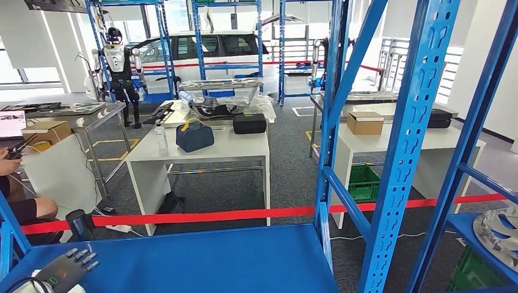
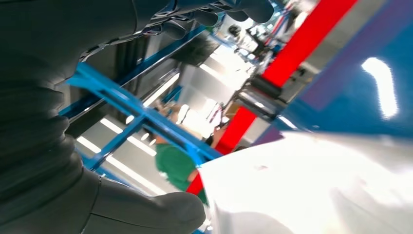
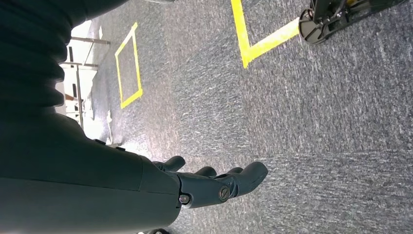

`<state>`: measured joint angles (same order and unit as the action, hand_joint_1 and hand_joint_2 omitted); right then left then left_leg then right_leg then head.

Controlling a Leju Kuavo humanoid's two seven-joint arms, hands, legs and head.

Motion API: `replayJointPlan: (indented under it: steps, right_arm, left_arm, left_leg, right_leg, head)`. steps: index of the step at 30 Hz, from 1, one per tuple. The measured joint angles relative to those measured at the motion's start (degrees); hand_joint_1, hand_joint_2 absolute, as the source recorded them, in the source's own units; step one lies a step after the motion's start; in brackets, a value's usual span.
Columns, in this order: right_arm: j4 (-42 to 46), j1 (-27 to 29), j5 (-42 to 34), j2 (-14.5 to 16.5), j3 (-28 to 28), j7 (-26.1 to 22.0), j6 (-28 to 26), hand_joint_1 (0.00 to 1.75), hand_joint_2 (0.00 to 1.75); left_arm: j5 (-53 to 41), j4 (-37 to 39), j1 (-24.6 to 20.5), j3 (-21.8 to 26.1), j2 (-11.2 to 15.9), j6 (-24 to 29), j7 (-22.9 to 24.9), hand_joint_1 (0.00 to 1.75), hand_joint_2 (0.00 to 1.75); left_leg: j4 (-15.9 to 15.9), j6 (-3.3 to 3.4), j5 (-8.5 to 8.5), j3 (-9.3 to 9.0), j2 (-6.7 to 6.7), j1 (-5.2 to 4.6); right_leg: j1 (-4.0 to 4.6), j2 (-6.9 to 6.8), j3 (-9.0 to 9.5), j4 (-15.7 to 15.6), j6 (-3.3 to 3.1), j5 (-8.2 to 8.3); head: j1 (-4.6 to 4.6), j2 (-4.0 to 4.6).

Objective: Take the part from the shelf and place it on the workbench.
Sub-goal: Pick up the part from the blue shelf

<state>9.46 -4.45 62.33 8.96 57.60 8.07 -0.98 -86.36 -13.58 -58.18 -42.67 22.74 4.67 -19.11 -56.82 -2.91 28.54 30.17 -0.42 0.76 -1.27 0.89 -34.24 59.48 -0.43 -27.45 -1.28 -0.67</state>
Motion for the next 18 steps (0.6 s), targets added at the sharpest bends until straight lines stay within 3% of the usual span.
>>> replayJointPlan:
  steps: [7,18]
  right_arm:
    - [0.00,-0.17,0.10,0.00,0.13,-0.10,-0.01,0.00,1.75]
    - [0.00,-0.24,0.26,0.00,0.16,-0.24,0.38,0.00,1.75]
  left_arm:
    - [0.09,-0.04,2.48,-1.07,-0.88,6.75,-4.79,0.00,1.75]
    - [0.09,-0.02,4.71,-2.54,-1.56,7.78,-7.73,0.00,1.75]
  left_leg:
    - [0.00,0.00,0.00,-0.01,0.01,0.00]
    - [0.00,0.00,0.00,-0.01,0.01,0.00]
  right_leg:
    - [0.00,0.04,-0.01,-0.01,0.00,0.00]
    - [0.00,0.03,0.00,-0.01,0.00,0.00]
  head:
    - [0.00,0.00]
    - [-0.01,0.00]
